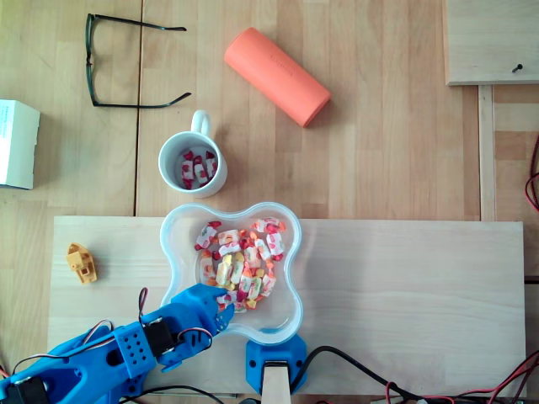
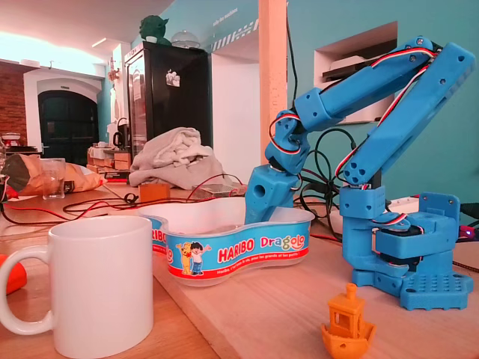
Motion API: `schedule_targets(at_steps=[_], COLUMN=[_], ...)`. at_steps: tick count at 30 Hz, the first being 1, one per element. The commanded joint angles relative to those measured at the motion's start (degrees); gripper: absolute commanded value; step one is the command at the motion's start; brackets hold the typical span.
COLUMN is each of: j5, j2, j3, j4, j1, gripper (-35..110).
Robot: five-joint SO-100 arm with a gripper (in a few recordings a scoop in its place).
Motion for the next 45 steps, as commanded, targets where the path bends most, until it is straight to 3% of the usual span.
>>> schedule_targets(at_steps=[1, 12, 20, 45], j5=[0.79, 3.34, 4.75, 3.96], j2=[0.62, 0.53, 0.53, 0.62], j3=[-0.26, -0.35, 0.62, 0.79], j4=[0.18, 0.00, -6.68, -6.50], j1=[1.05, 0.79, -2.72, -2.46], gripper=[11, 11, 11, 12])
